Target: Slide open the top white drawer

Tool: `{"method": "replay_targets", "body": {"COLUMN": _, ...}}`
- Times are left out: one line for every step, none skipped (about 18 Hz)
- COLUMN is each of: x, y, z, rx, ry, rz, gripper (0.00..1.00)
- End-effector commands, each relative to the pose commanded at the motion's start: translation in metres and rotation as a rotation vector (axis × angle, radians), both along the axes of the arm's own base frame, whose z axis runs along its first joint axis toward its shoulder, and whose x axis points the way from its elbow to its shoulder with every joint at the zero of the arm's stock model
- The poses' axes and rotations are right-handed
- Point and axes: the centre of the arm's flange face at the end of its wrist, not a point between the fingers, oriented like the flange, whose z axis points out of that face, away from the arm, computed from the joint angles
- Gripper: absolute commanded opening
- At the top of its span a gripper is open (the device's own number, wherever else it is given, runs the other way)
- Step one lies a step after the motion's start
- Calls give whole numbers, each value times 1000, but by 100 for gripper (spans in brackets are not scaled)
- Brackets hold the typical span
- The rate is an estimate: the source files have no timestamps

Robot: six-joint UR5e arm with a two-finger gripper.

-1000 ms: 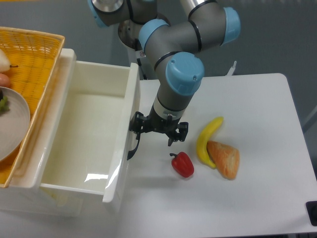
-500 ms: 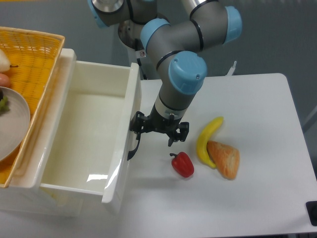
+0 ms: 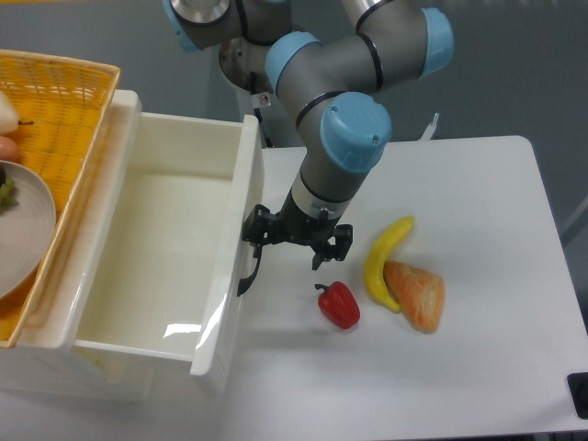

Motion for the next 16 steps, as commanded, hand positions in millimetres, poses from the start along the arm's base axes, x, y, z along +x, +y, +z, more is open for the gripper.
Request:
{"method": "replay_targets", "body": {"x": -1, "y": -1, "z": 0, "rx": 3, "ry": -10, "rz": 3, "gripper": 100}}
{"method": "replay_targets", "body": {"x": -1, "y": -1, "z": 0, "rx": 6, "ry": -15, "rz": 5, "gripper": 100}}
{"method": "replay_targets", "body": {"x": -1, "y": -1, "z": 0, "rx": 7, "ry": -16, "rz": 5, "gripper": 100}}
{"method": "replay_targets", "body": {"x": -1, "y": -1, "z": -1, "rx": 4, "ry": -19, "rz": 5, "gripper": 100}}
{"method": "replay_targets", "body": {"x": 0, "y": -2, "z": -1, "rx": 1, "ry": -21, "rz": 5, "gripper": 100}}
{"method": "replay_targets", "body": {"x": -4, "y": -5, "z": -2, "rx": -1, "ry": -26, "rz": 13, "gripper": 100}}
{"method": "replay_targets", "body": {"x": -7, "y": -7, "z": -2, "rx": -2, "ry": -34, "rz": 21, "gripper": 100}}
{"method": "replay_targets", "body": {"x": -7, "y": -7, "z": -2, "rx": 6, "ry": -42, "rz": 23, "gripper": 100}}
{"method": "replay_targets", "body": {"x": -8, "y": -9, "z": -1, "rx": 12, "ry": -47, "rz": 28, "gripper": 100}}
{"method": "replay_targets", "body": {"x": -8, "y": -9, "z": -1, "rx": 10, "ry": -49, "rz": 28, "gripper": 100}}
{"method": "replay_targets", "body": {"x": -8, "y": -9, "z": -1, "rx": 10, "ry": -51, "rz": 28, "gripper": 100}}
{"method": "replay_targets", "body": {"x": -7, "y": -8, "z": -2, "rx": 10, "ry": -53, "rz": 27, "gripper": 100}}
{"method": "replay_targets", "body": {"x": -6, "y": -8, "z": -2, "rx": 13, "ry": -57, "rz": 27, "gripper": 100}}
{"method": "replay_targets", "body": {"x": -6, "y": -9, "z": -2, "rx": 11, "ry": -62, "rz": 27, "gripper": 100}}
{"method": "replay_targets", "body": {"x": -5, "y": -9, "z": -2, "rx": 9, "ry": -66, "rz": 27, "gripper": 100}}
{"method": "replay_targets", "body": {"x": -5, "y": -9, "z": -2, "rx": 9, "ry": -64, "rz": 27, "gripper": 100}}
